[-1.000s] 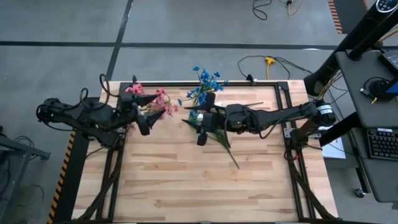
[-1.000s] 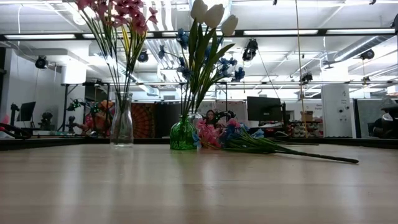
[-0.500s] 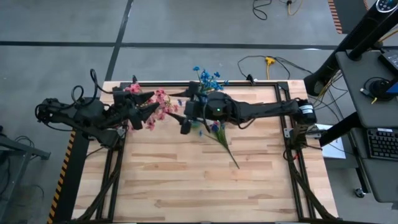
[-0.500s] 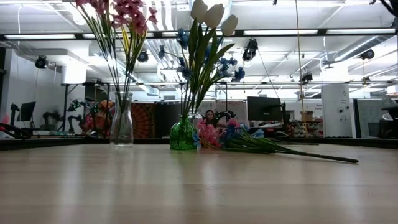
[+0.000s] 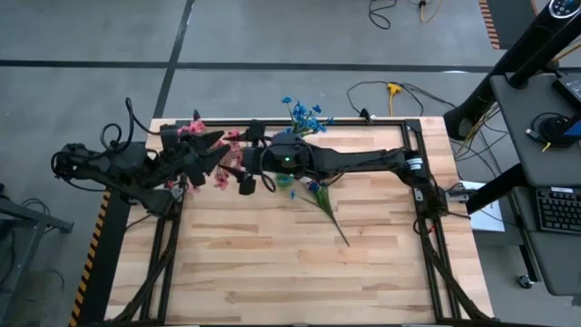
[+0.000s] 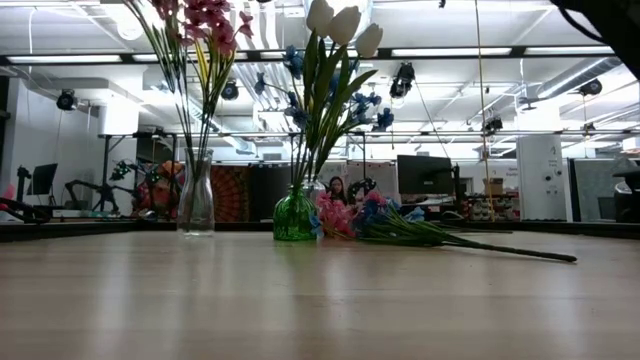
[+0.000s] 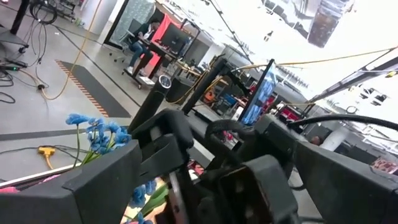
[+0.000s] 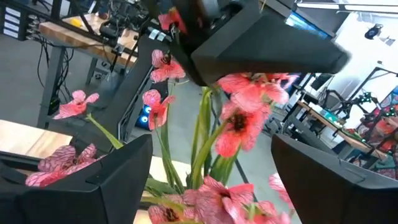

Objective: Sort flowers into vase by color
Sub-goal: Put the bottom pink flowers into the left transparent vase

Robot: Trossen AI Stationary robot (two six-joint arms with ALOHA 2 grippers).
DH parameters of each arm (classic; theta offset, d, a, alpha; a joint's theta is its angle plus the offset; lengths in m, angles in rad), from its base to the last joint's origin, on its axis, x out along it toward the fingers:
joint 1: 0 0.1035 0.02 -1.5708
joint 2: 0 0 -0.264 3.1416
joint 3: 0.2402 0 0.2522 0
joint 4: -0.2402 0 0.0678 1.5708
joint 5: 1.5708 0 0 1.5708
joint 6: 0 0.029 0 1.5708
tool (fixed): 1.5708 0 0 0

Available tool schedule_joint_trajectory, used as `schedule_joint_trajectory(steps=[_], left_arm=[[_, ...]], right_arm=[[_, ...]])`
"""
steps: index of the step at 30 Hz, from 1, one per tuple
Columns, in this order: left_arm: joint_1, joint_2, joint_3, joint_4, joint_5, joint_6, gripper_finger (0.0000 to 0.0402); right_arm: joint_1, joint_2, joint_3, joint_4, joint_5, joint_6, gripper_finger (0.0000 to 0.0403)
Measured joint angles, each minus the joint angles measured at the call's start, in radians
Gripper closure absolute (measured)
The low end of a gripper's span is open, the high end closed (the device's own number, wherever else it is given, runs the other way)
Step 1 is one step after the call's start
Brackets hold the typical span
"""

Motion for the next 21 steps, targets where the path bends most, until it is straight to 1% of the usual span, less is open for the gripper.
schedule_joint_trajectory(steps=[8,13,19,21], left_arm=[[0.000,0.004,0.000,0.024,-0.001,0.000,0.0002],[0.000,0.033,0.000,0.082,0.000,0.003,0.0002],[0.000,0.055,0.000,0.123,0.002,0.016,0.0002],[0.000,0.056,0.000,0.129,0.002,0.021,0.0002]], right_arm=[[-0.002,0.030,0.027,0.000,-0.003,0.017,0.0078],[-0.002,0.034,0.027,-0.001,-0.042,0.036,0.0078],[-0.009,0.041,0.027,0.021,-0.049,0.044,0.0078],[-0.014,0.041,0.027,0.030,-0.073,0.062,0.0080]])
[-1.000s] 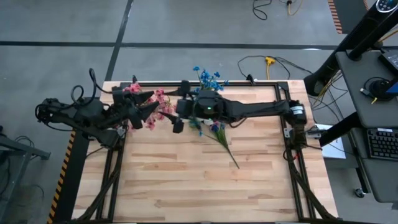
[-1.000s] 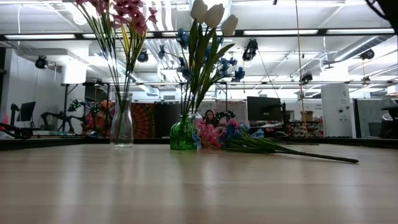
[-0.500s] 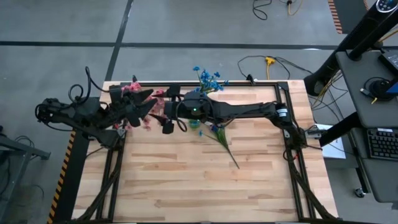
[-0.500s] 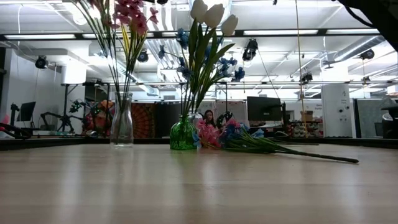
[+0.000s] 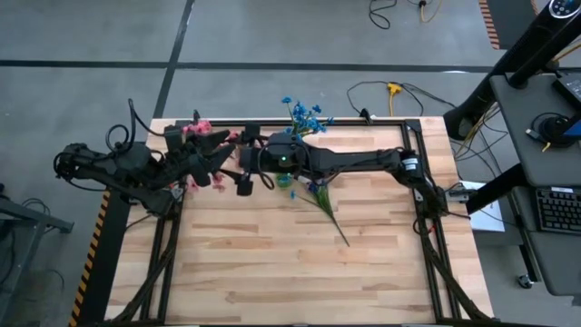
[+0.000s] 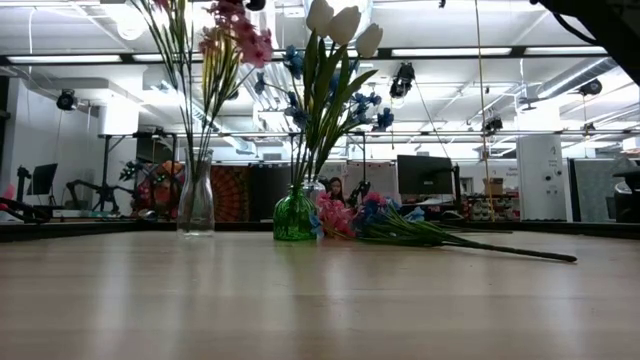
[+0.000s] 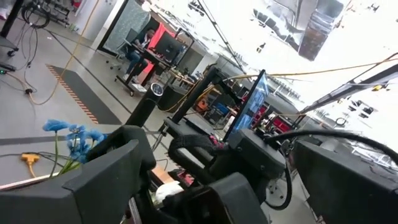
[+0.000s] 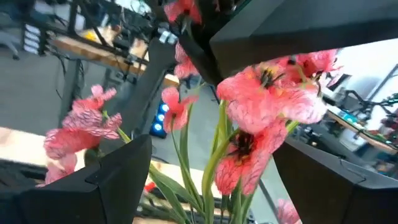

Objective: Sort flowers into vase by color
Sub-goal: Put the bottom pink flowers into the left transparent vase

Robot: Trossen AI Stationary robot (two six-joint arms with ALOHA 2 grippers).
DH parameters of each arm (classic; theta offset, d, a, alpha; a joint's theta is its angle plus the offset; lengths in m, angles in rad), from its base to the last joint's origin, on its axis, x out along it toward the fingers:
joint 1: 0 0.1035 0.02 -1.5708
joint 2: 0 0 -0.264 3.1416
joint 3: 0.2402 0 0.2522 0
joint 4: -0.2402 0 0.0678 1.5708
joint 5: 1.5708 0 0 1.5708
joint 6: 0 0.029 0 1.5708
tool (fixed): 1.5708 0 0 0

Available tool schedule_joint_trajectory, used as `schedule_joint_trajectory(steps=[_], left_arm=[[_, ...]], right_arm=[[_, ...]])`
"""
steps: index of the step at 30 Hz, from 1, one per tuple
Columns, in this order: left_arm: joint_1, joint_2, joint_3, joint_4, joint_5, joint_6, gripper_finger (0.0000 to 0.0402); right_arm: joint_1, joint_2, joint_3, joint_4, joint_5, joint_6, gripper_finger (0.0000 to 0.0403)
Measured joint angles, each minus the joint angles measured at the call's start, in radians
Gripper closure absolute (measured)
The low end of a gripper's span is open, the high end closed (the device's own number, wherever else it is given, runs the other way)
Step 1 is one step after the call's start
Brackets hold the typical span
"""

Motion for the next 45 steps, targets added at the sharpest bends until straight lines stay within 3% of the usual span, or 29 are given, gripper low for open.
schedule_joint_trajectory(steps=[8,27,45], left_arm=[[0.000,0.001,0.000,0.006,-0.006,0.018,0.0002],[0.000,0.008,0.000,0.052,0.045,0.021,0.0002],[0.000,-0.004,0.000,0.030,0.046,0.085,0.0002]], right_arm=[[-0.013,0.000,0.000,0.025,-0.040,0.055,0.0110],[-0.018,0.000,0.000,0.029,-0.050,0.024,0.0258],[-0.043,0.000,0.000,0.036,-0.049,0.026,0.0364]])
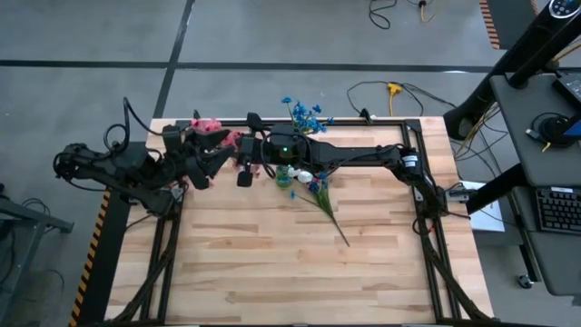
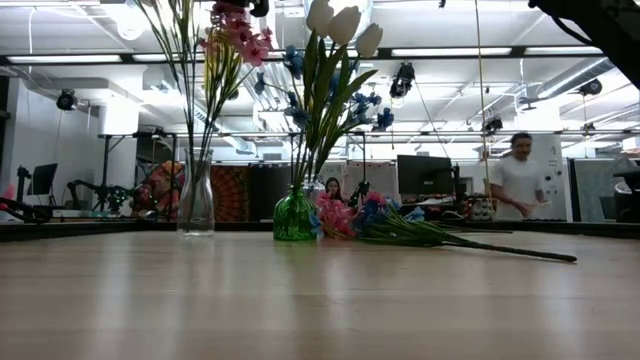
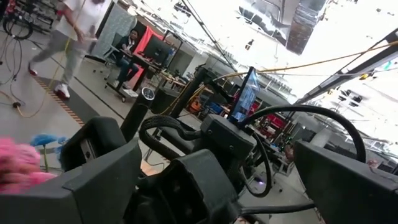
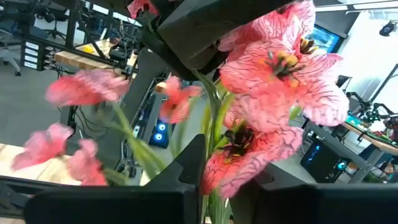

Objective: Sort flowers into vase by color
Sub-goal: Put the bottom pink flowers into the left transparent vase

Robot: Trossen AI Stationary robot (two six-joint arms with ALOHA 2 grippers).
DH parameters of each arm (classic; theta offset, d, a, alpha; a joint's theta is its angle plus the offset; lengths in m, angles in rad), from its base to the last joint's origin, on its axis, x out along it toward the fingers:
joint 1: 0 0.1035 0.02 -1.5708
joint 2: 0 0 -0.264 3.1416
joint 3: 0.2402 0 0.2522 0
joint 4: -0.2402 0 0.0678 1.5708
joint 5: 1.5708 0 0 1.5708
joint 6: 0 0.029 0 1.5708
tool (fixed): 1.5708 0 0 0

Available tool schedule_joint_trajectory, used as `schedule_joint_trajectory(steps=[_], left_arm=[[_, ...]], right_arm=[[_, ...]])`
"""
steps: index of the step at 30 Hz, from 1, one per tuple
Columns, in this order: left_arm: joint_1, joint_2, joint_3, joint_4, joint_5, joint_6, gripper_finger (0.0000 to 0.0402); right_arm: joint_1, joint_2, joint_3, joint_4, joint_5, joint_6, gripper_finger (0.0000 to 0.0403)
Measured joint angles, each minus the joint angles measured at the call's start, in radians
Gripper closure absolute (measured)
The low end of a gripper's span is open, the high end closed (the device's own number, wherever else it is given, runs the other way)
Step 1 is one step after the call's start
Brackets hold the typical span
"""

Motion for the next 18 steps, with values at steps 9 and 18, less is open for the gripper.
schedule_joint_trajectory(steps=[9,18], left_arm=[[0.000,-0.028,0.000,-0.134,0.000,-0.010,0.0002],[0.000,-0.056,0.000,-0.161,0.000,-0.029,0.0002]], right_arm=[[0.000,0.000,0.000,-0.003,0.000,-0.012,0.0389],[-0.001,0.000,0.000,-0.023,0.000,-0.012,0.0392]])
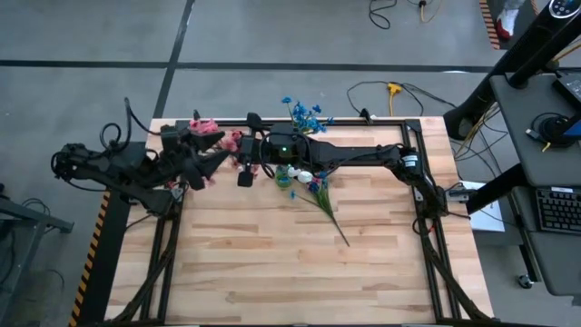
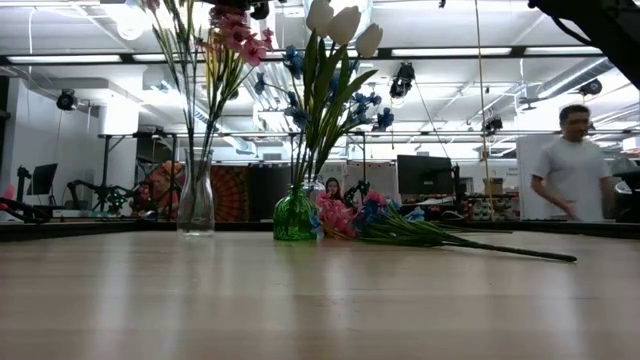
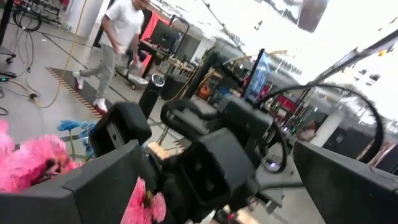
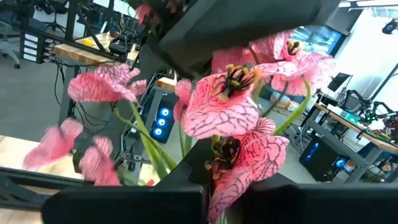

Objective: Sort flowers into vase by color
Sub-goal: Put the bottom pink flowers into the left transparent vase

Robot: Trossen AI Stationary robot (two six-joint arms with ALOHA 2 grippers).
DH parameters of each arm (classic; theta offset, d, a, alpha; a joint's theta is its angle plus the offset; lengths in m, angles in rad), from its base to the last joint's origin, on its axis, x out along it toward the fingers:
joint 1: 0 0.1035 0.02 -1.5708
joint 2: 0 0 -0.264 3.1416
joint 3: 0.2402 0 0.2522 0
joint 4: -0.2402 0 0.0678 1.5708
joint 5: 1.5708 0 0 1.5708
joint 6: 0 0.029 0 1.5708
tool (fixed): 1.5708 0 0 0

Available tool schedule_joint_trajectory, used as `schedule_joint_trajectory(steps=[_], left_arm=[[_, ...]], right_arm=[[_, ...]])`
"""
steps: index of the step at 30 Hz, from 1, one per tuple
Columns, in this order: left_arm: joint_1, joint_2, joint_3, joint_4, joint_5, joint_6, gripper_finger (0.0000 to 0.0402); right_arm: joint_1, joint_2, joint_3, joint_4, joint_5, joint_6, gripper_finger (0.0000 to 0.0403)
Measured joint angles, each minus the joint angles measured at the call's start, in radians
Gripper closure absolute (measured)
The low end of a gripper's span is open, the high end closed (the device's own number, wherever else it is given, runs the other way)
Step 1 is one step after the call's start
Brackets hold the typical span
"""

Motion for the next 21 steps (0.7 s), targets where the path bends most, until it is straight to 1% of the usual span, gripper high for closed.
schedule_joint_trajectory(steps=[7,14,16,18,20,21], left_arm=[[0.000,-0.029,0.000,0.032,0.006,-0.006,0.0002],[0.000,-0.032,0.000,0.051,0.006,-0.068,0.0002],[0.000,-0.030,0.000,0.063,0.006,-0.069,0.0002],[0.000,-0.027,0.000,0.075,-0.002,-0.070,0.0002],[0.000,-0.027,0.000,0.084,-0.002,-0.070,0.0002],[0.000,-0.025,0.000,0.087,-0.002,-0.070,0.0002]], right_arm=[[-0.005,-0.001,0.000,-0.003,0.000,-0.002,0.0392],[-0.010,-0.001,0.000,-0.002,-0.001,-0.007,0.0392],[-0.010,-0.001,0.000,-0.002,-0.023,-0.021,0.0391],[-0.010,-0.003,0.000,-0.003,-0.085,-0.023,0.0383],[-0.010,-0.003,0.001,-0.004,-0.126,-0.014,0.0364],[-0.010,-0.003,0.005,-0.010,-0.127,-0.014,0.0351]])
